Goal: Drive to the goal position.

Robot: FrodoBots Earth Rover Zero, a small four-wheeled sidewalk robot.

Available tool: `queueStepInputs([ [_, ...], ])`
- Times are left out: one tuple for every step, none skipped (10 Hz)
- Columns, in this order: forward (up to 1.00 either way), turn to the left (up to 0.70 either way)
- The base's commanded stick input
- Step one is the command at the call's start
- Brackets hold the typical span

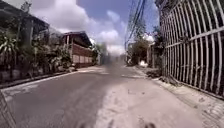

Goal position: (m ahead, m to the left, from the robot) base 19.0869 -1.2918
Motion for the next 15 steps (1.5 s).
queueStepInputs([
  [0.45,0.00],
  [0.45,0.00],
  [0.45,-0.18],
  [0.45,-0.26],
  [0.45,-0.15],
  [0.45,-0.03],
  [0.45,0.00],
  [0.45,0.00],
  [0.45,-0.20],
  [0.45,-0.26],
  [0.45,-0.25],
  [0.45,-0.01],
  [0.45,0.00],
  [0.45,0.00],
  [0.45,0.00],
])
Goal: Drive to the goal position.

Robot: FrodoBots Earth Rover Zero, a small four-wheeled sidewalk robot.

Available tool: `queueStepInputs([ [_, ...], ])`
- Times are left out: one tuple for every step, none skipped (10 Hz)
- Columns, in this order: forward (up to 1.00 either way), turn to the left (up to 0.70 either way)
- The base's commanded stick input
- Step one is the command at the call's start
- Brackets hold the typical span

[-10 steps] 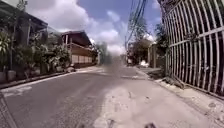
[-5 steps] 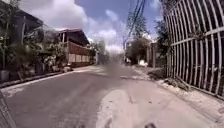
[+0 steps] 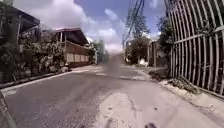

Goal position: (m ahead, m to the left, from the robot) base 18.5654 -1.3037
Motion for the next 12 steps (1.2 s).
queueStepInputs([
  [0.45,0.00],
  [0.45,0.00],
  [0.45,0.00],
  [0.45,0.00],
  [0.45,0.00],
  [0.45,0.00],
  [0.45,0.00],
  [0.45,0.00],
  [0.45,0.00],
  [0.45,0.00],
  [0.45,0.00],
  [0.45,-0.16],
])
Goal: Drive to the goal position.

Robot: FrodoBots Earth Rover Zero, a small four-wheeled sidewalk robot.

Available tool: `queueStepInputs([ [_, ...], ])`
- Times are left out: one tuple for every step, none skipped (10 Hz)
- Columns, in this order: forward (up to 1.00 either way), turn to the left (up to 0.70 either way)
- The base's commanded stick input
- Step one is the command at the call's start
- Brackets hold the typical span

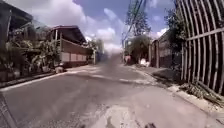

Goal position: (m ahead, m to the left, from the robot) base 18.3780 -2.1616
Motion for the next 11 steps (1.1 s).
queueStepInputs([
  [0.45,-0.27],
  [0.45,-0.27],
  [0.45,-0.27],
  [0.45,-0.27],
  [0.45,-0.17],
  [0.45,-0.01],
  [0.45,0.00],
  [0.45,0.00],
  [0.45,0.00],
  [0.45,0.00],
  [0.45,0.00],
])
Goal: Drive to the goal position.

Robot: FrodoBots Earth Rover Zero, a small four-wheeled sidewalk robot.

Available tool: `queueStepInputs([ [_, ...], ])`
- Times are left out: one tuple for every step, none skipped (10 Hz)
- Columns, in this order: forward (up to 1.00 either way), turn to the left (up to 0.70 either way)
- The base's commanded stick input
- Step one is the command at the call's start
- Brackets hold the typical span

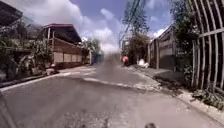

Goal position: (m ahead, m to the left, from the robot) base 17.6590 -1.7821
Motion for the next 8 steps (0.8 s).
queueStepInputs([
  [0.45,0.00],
  [0.45,0.00],
  [0.45,0.00],
  [0.45,0.00],
  [0.45,0.00],
  [0.45,0.00],
  [0.45,0.00],
  [0.45,0.00],
])
